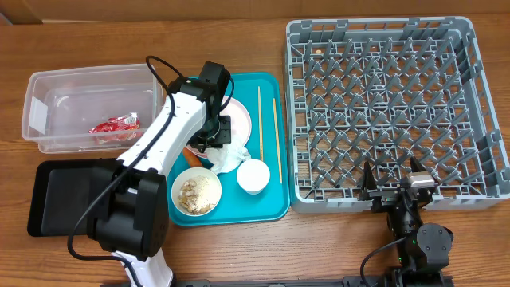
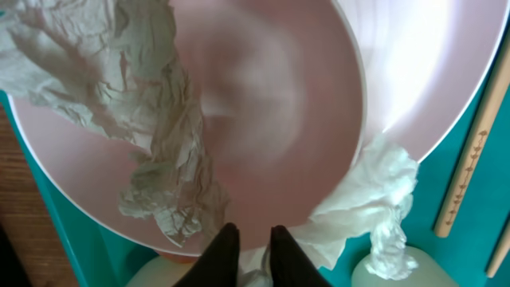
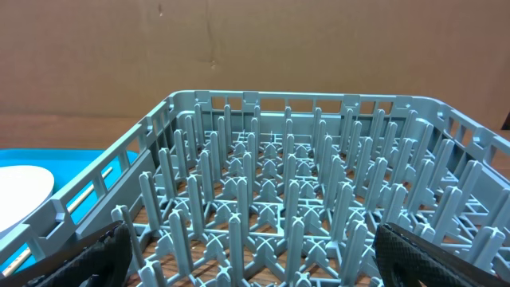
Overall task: Sort waste into correct bins and load items into the dishwasher
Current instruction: 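Grasp the white crumpled tissue on the plate with the left gripper, then carry the tissue left and drop it into the clear bin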
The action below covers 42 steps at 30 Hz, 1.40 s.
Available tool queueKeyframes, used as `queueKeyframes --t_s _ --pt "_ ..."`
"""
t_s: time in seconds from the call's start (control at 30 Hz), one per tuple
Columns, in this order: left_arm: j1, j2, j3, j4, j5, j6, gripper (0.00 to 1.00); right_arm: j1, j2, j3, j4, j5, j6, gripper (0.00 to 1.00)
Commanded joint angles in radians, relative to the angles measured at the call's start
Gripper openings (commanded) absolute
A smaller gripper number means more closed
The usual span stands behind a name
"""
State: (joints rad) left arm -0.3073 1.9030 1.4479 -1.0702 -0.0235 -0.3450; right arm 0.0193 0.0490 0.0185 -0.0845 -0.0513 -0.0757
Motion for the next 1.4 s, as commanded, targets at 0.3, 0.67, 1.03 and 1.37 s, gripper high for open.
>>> queueKeyframes --t_s 0.3,0.67,1.03,1.37 --pt "0.000 0.006 0.222 -0.129 0.043 0.028 0.04 -0.005 -0.004 -0.011 0.004 0.002 -0.011 1.00" --pt "0.122 0.006 0.583 -0.260 0.042 0.031 0.04 -0.005 -0.004 -0.011 0.004 0.002 -0.011 1.00" --pt "0.521 0.006 0.642 -0.256 0.041 -0.029 0.04 0.000 -0.004 -0.011 0.004 0.002 -0.011 1.00" --pt "0.755 0.006 0.502 -0.122 0.030 -0.029 0.04 0.000 -0.004 -0.011 0.004 0.002 -0.011 1.00"
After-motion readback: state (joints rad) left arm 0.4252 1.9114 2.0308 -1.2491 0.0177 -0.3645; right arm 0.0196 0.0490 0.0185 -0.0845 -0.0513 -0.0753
